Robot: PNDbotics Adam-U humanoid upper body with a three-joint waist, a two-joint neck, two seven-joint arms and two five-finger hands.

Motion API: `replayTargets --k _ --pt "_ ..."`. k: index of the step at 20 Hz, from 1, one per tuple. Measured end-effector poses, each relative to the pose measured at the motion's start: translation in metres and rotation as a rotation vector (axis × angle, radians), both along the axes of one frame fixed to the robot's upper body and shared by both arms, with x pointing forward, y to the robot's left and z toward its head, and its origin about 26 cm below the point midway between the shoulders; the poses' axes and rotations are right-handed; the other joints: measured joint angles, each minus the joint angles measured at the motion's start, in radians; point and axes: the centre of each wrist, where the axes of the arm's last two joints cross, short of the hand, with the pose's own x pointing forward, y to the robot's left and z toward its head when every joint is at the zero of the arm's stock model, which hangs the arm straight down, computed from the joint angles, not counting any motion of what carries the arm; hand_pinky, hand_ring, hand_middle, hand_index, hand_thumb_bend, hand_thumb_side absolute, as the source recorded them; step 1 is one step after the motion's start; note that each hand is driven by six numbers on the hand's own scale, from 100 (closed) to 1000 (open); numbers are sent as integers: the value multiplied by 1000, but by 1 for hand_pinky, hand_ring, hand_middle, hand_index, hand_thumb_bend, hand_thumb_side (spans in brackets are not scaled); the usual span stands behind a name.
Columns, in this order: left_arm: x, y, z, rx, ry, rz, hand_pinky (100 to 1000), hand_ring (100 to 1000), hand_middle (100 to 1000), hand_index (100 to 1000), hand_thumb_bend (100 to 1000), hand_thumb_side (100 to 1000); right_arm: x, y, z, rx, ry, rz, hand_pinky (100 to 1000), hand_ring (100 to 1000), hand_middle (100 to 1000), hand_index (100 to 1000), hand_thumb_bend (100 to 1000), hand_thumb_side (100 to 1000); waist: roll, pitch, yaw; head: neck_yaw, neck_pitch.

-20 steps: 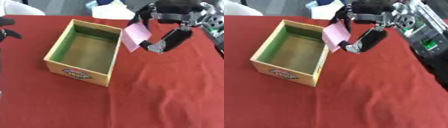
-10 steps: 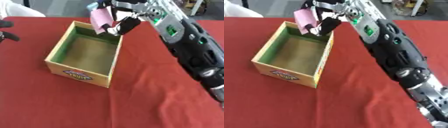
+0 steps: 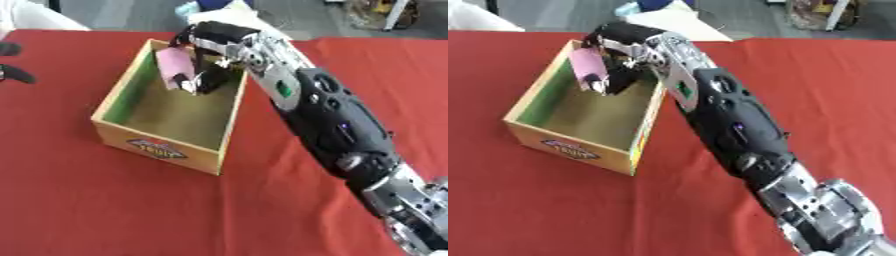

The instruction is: Pick up objects on the table and place them in the box.

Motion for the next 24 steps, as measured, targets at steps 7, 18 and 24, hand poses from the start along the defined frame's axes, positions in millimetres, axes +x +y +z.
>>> replayTargets --k 7,18,24 --pt "1 -3 1 -7 -1 -11 530 712 596 747 100 731 4 3 -31 -5 36 -43 714 574 458 672 100 444 0 9 7 -2 -4" --pt "1 -3 1 -1 5 -15 530 713 596 747 100 733 1 7 -31 -9 41 2 931 948 802 919 182 174 1 11 4 -2 -5" --pt "1 -3 1 3 7 -18 530 713 596 747 100 731 -1 8 -25 -21 16 -1 948 947 827 945 166 100 3 11 1 -2 -5"
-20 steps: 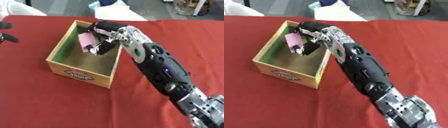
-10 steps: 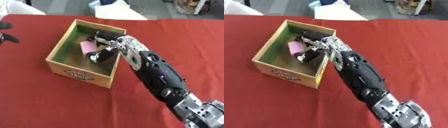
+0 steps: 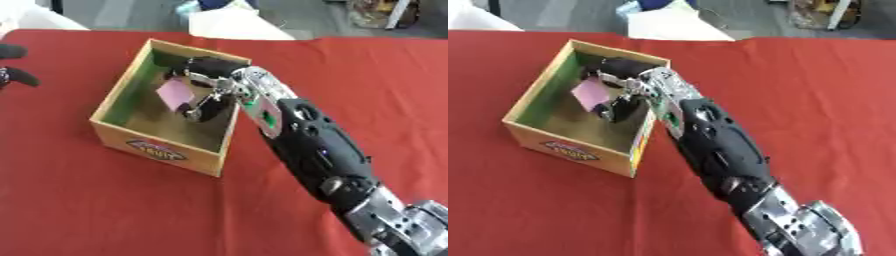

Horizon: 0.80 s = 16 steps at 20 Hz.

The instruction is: Pick up objects on the table and place them in the box.

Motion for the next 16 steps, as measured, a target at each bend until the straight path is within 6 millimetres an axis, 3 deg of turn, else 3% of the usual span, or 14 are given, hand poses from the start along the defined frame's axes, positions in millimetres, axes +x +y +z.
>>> replayTargets --k 6,13,15,16 --pt "0 0 0 3 -1 -2 531 713 596 746 100 724 -2 1 5 36 16 -2 946 942 827 952 100 100 2 0 -3 2 0" --pt "0 0 0 5 1 -3 532 714 596 746 100 728 -4 2 13 70 20 -28 948 940 845 978 117 100 4 -1 -6 2 0" --pt "0 0 0 6 2 -4 531 714 596 746 100 727 -4 3 13 82 20 -38 953 947 854 982 178 100 4 -1 -7 3 0" --pt "0 0 0 6 2 -4 531 714 596 746 100 729 -4 3 13 85 18 -41 957 952 863 995 275 104 5 -1 -8 3 0"
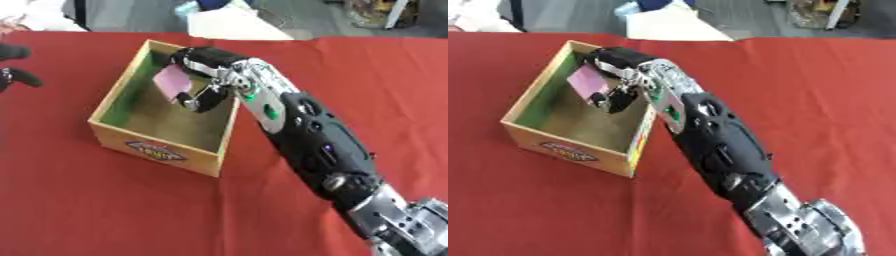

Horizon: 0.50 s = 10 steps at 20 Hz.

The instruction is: Pick up objects on the table and place them in the box.

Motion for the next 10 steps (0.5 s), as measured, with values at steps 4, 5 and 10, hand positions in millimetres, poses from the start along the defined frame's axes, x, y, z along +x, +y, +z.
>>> replayTargets --k 4,5,10 --pt "0 0 0 1 0 0 531 714 595 745 100 728 -1 1 2 1 -21 8 970 957 859 993 349 150 1 0 -1 0 0" --pt "0 0 0 1 0 0 531 714 595 745 100 728 -1 1 2 -2 -28 9 968 955 857 991 342 118 1 0 -1 1 0" --pt "0 0 0 2 1 -1 530 713 594 743 100 701 -1 0 2 7 -51 -12 958 925 833 956 102 100 1 0 -2 4 0"
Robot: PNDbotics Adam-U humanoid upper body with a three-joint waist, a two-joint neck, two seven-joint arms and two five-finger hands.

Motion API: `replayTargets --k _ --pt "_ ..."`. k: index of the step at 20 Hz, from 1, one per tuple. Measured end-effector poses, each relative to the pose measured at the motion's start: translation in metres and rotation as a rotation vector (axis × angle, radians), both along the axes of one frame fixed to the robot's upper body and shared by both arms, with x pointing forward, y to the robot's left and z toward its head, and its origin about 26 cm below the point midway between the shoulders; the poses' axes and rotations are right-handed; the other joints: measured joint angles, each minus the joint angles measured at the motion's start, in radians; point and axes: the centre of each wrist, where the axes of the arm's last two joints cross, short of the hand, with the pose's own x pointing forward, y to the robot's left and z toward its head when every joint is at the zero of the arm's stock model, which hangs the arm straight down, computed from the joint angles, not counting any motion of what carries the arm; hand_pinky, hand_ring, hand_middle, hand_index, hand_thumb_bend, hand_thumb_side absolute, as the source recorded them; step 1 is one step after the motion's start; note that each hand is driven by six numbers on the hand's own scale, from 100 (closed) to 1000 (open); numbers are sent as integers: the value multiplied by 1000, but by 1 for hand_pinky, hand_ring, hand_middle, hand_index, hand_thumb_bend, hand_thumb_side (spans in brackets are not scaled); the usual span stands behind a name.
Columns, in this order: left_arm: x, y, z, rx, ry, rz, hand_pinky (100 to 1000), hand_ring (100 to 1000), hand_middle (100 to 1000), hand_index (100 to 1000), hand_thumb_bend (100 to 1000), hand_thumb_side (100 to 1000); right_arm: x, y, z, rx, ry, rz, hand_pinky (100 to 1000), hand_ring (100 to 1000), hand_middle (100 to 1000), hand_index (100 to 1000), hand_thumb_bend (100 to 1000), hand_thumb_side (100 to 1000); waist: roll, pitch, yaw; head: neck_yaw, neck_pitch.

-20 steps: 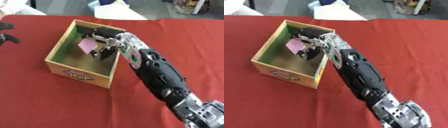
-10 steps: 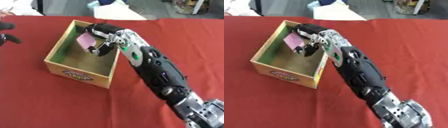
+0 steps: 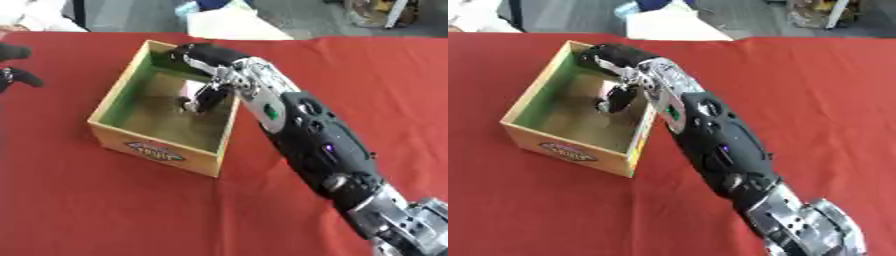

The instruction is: Pick up objects on the table and place them in the box.

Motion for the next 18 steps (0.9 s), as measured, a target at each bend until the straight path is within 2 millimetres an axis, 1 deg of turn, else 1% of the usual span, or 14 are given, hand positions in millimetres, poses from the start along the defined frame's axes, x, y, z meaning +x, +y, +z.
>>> replayTargets --k 6,8,10,13,14,15,16,17,18 --pt "0 0 0 4 3 -2 531 714 594 743 100 716 0 0 0 48 7 -28 940 908 820 974 100 100 0 0 0 1 0" --pt "0 0 0 4 4 -2 531 715 595 743 100 716 -2 1 4 67 1 -28 934 900 813 975 100 100 2 0 0 1 0" --pt "0 0 0 5 4 -2 531 715 595 744 100 716 -5 1 10 88 -18 -26 931 895 806 976 100 100 3 -4 -2 1 0" --pt "0 0 0 5 5 -3 531 715 596 744 100 718 -11 -3 29 124 -69 -15 920 880 794 967 100 100 3 -8 -4 1 0" --pt "0 0 0 6 6 -3 531 715 596 744 100 719 -14 -6 37 135 -93 -12 916 875 789 965 100 126 3 -10 -5 2 0" --pt "0 0 0 6 6 -3 531 715 596 744 100 719 -18 -10 45 148 -118 -9 915 872 785 963 100 178 3 -12 -7 2 0" --pt "0 0 0 6 6 -3 532 715 596 744 100 720 -21 -14 54 163 -144 -6 911 866 779 960 100 260 3 -13 -9 4 0" --pt "0 0 0 6 7 -2 532 715 596 744 100 720 -26 -19 64 180 -169 -1 908 862 775 956 100 287 3 -14 -9 6 0" --pt "0 0 -1 6 8 -2 532 715 596 744 100 720 -30 -24 73 199 -195 5 899 846 762 939 100 347 3 -16 -10 8 1"
